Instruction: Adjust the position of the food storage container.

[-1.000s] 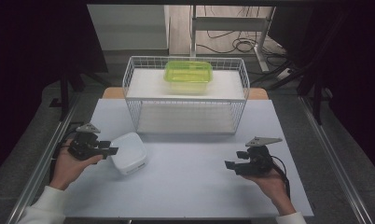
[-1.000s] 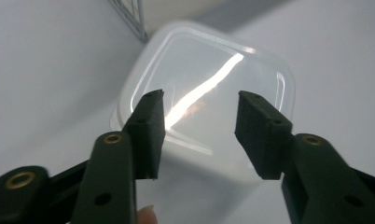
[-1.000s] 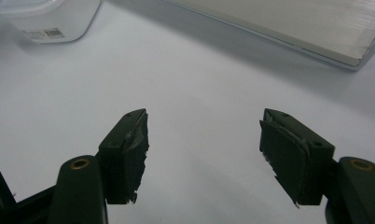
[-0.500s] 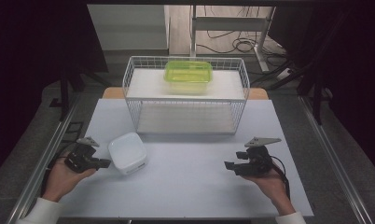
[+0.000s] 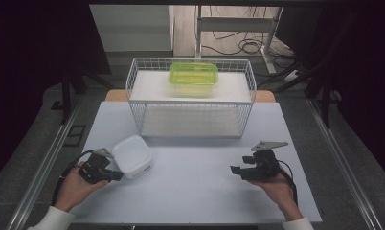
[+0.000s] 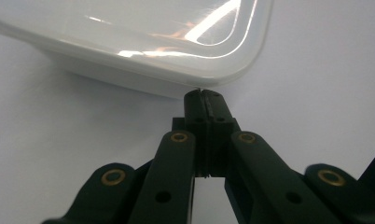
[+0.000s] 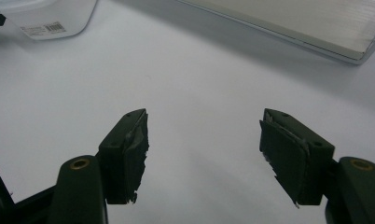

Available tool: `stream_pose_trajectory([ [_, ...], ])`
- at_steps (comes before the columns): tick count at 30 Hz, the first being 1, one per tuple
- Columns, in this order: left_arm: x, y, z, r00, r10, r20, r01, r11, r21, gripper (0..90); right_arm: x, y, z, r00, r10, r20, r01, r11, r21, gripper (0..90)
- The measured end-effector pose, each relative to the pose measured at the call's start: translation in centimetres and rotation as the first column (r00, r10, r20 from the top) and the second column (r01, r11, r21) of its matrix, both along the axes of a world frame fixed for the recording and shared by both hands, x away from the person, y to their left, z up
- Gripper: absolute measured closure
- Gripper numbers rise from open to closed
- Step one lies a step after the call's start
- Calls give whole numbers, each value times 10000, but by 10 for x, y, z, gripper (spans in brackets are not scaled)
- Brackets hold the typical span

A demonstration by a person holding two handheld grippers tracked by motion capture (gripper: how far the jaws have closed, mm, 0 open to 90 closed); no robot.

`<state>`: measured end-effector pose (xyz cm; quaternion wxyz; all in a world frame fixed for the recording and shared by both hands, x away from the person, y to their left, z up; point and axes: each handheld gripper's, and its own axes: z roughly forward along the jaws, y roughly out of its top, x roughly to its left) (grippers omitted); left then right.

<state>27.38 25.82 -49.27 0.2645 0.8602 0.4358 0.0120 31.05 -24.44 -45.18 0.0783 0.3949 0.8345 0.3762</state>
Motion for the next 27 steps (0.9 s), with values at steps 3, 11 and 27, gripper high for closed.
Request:
stream_pose_trajectory([
  [3, 2, -5, -2, 10000, 50, -36, -50, 10000, -22, 899, 0, 0, 0, 10000, -14, -19, 14, 10000, -9, 321],
  [11, 9, -24, -4, 9999, 92, -70, -96, 9984, -561, 899, 0, 0, 0, 10000, -42, -66, 41, 10000, -25, 321],
  [27, 18, -48, -6, 9996, 240, -153, -249, 9979, -591, 899, 1, -1, -1, 9999, -131, -75, 131, 9999, -75, 321],
])
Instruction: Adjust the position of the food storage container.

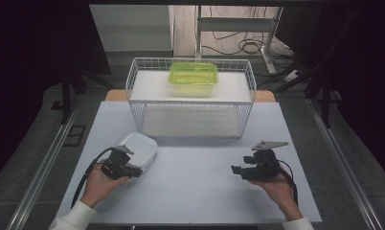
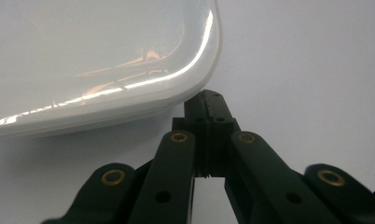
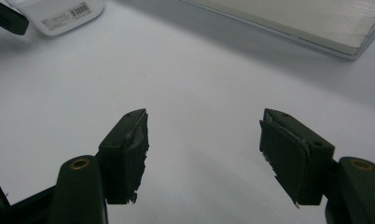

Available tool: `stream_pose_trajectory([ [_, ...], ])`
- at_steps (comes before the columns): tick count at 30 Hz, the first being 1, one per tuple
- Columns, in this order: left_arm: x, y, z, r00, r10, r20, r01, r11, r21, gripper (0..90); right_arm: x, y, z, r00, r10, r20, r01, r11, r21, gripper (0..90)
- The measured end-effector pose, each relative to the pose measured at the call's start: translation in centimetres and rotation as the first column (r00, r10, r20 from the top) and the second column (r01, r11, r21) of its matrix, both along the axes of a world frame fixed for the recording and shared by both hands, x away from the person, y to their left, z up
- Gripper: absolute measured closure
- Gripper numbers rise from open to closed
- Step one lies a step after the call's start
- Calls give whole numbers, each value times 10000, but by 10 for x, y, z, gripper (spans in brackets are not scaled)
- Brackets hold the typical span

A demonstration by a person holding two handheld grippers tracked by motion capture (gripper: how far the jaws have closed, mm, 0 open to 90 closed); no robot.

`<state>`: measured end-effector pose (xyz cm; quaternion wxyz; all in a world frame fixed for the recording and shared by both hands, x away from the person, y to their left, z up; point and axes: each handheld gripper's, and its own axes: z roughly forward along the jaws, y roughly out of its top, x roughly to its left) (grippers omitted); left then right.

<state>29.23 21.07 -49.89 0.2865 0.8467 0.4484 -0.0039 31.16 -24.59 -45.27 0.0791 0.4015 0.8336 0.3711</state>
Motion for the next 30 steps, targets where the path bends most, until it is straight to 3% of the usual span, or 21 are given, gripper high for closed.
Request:
stream_pose_trajectory([
  [5, -5, 11, 14, 9998, 47, 172, -43, 9997, -235, 899, 0, 0, 0, 10000, 8, -23, -8, 10000, -15, 321],
  [8, -2, 29, 33, 9977, 429, 520, -409, 9983, -403, 899, 0, -1, 0, 10000, -1, -21, 1, 10000, -19, 321],
  [10, 3, 42, 48, 9956, 684, 647, -642, 9958, -651, 899, 1, 0, 0, 10000, 1, -12, -1, 10000, 4, 321],
  [14, 21, 63, 62, 9912, 1108, 723, -1072, 9928, -529, 899, 1, 1, -1, 10000, 9, -46, -10, 10000, -26, 321],
  [18, 44, 76, 61, 9843, 1657, 603, -1656, 9862, -68, 899, 1, 2, -2, 10000, 21, -65, -22, 10000, -86, 320],
  [21, 61, 81, 52, 9812, 1881, 433, -1899, 9809, 429, 899, 2, 1, -2, 10000, 15, -84, -16, 9999, -101, 321],
  [24, 75, 82, 41, 9816, 1905, 135, -1909, 9786, 763, 899, 2, 0, -3, 10000, -21, -78, 20, 10000, -94, 321],
  [30, 85, 75, 28, 9836, 1794, -174, -1755, 9752, 1352, 899, 2, -1, -3, 9999, -19, -99, 18, 10000, -92, 321],
])
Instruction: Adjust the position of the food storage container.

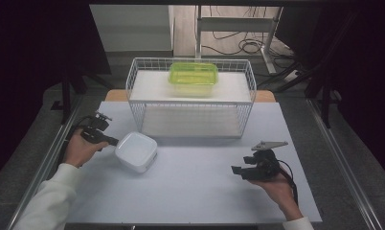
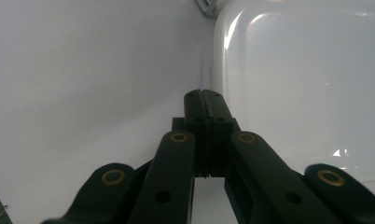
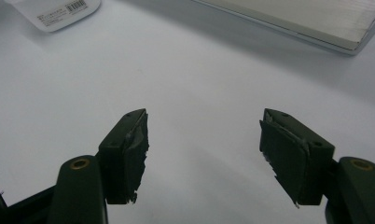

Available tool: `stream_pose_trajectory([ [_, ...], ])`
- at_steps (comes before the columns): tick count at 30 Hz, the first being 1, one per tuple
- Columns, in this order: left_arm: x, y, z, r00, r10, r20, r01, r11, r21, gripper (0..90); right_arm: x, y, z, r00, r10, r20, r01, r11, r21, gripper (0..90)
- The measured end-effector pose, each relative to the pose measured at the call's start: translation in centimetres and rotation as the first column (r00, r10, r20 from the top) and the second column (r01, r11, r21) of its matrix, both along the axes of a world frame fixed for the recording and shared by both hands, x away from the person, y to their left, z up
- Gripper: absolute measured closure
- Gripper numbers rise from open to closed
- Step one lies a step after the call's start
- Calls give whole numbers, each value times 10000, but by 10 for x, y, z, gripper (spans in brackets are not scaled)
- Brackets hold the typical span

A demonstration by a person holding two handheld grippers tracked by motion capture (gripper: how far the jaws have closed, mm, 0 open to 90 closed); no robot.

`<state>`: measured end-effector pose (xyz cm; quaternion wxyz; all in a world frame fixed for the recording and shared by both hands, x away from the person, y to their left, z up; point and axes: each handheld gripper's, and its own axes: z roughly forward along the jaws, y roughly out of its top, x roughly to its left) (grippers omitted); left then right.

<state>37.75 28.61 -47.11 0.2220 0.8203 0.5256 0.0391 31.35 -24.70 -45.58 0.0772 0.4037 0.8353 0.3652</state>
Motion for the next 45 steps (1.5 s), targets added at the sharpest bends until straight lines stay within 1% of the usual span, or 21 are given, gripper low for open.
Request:
stream_pose_trajectory([
  [2, 1, -3, -3, 9999, -78, -75, 79, 9999, 134, 899, 0, 0, 0, 10000, -15, -26, 15, 10000, -2, 321],
  [5, 1, -4, -3, 9999, -96, -78, 98, 9998, 197, 900, 1, -1, -1, 10000, -19, -47, 19, 10000, -19, 321],
  [8, 0, -4, -3, 9999, -73, -95, 75, 9998, 162, 900, 1, 0, -1, 10000, -18, -24, 18, 10000, -2, 321],
  [10, -1, -6, -3, 9998, -176, -112, 179, 9996, 212, 900, 0, 0, -1, 10000, -2, -19, 2, 10000, -3, 321],
  [13, -4, -11, -3, 9994, -333, -124, 335, 9994, 104, 900, 0, 1, 0, 10000, -18, -6, 18, 10000, 18, 321],
  [15, -7, -15, -3, 9988, -465, -118, 466, 9989, 52, 900, 0, 1, 0, 10000, -10, -3, 10, 10000, 2, 321],
  [16, -8, -18, -3, 9989, -453, -93, 453, 9990, 17, 900, 1, 1, 0, 10000, -14, -2, 14, 10000, 3, 321],
  [18, -11, -25, -4, 9978, -648, -171, 646, 9979, -81, 900, 1, 1, 0, 10000, -14, -10, 14, 10000, -6, 321],
  [21, -17, -35, -5, 9961, -865, -200, 864, 9962, -66, 899, 0, 1, 0, 10000, -6, 11, 6, 10000, 4, 321],
  [25, -24, -46, -6, 9931, -1139, -276, 1133, 9933, -233, 899, 0, 2, 0, 10000, -8, 14, 8, 10000, 13, 320],
  [26, -26, -50, -6, 9914, -1273, -304, 1266, 9917, -236, 899, 0, 2, 0, 10000, -6, 15, 6, 10000, 9, 321],
  [28, -28, -57, -6, 9900, -1369, -327, 1361, 9903, -267, 899, 0, 2, 0, 10000, 4, 18, -4, 10000, 0, 321],
  [31, -31, -70, -7, 9861, -1623, -348, 1605, 9858, -504, 899, 0, 3, 0, 10000, 14, -22, -14, 10000, -12, 321],
  [35, -34, -87, -8, 9814, -1896, -288, 1877, 9805, -586, 899, 0, 4, 0, 10000, 29, -19, -29, 10000, -37, 320],
  [36, -35, -93, -8, 9791, -2015, -272, 1995, 9779, -624, 899, 0, 4, 0, 10000, 31, -19, -31, 10000, -39, 320],
  [39, -36, -104, -9, 9750, -2205, -261, 2181, 9730, -751, 899, 0, 3, 0, 10000, 15, -38, -15, 10000, -4, 320],
  [43, -38, -122, -10, 9657, -2578, -299, 2540, 9624, -960, 899, 0, 2, 0, 10000, 42, -28, -42, 10000, 14, 319],
  [45, -37, -128, -11, 9629, -2680, -317, 2642, 9601, -916, 898, 0, 2, 0, 10000, 39, -34, -39, 10000, 12, 320],
])
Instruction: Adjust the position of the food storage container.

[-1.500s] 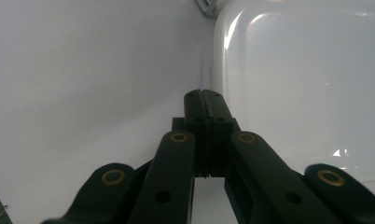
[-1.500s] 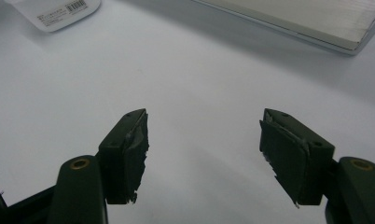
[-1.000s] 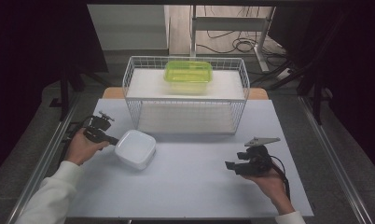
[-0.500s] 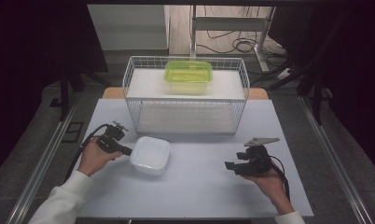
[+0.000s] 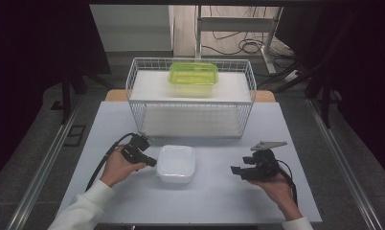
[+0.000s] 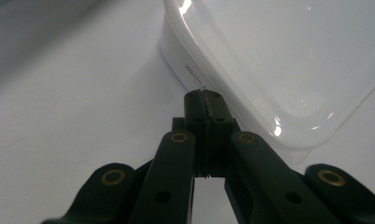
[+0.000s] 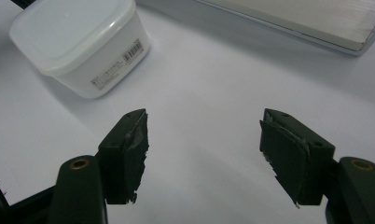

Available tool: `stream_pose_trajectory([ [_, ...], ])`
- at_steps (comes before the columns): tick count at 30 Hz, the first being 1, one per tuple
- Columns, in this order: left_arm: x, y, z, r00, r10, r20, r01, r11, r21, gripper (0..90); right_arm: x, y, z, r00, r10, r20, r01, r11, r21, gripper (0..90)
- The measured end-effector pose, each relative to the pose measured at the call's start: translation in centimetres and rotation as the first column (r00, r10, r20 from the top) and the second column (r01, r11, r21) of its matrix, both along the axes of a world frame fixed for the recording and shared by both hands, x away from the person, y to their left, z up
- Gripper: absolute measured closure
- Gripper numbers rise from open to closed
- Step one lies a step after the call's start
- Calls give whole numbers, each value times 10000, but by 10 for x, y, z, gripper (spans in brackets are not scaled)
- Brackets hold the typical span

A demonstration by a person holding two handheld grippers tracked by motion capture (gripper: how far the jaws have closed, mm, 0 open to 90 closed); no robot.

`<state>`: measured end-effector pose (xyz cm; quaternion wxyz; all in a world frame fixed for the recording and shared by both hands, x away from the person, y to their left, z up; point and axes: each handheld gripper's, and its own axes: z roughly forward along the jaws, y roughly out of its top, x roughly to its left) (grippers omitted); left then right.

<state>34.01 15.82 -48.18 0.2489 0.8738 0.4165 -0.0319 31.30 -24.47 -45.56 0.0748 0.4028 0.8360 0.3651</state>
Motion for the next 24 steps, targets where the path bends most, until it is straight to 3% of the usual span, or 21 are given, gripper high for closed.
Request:
stream_pose_trajectory([
  [12, 2, -20, -2, 9998, -209, -42, 208, 9993, -311, 899, 0, 0, -1, 9999, -86, -56, 85, 10000, -44, 316],
  [19, 0, -15, 0, 9999, -31, 145, 39, 9986, -528, 886, 1, -1, -1, 9992, -389, 49, 388, 9992, 65, 264],
  [21, -1, -8, 4, 9986, 300, 433, -276, 9980, -563, 836, 0, -1, -1, 9988, -493, 41, 492, 9987, 97, 242],
  [24, -5, 3, 10, 9939, 805, 760, -748, 9943, -756, 661, 0, -2, -1, 9980, -606, 171, 603, 9980, 214, 209],
])
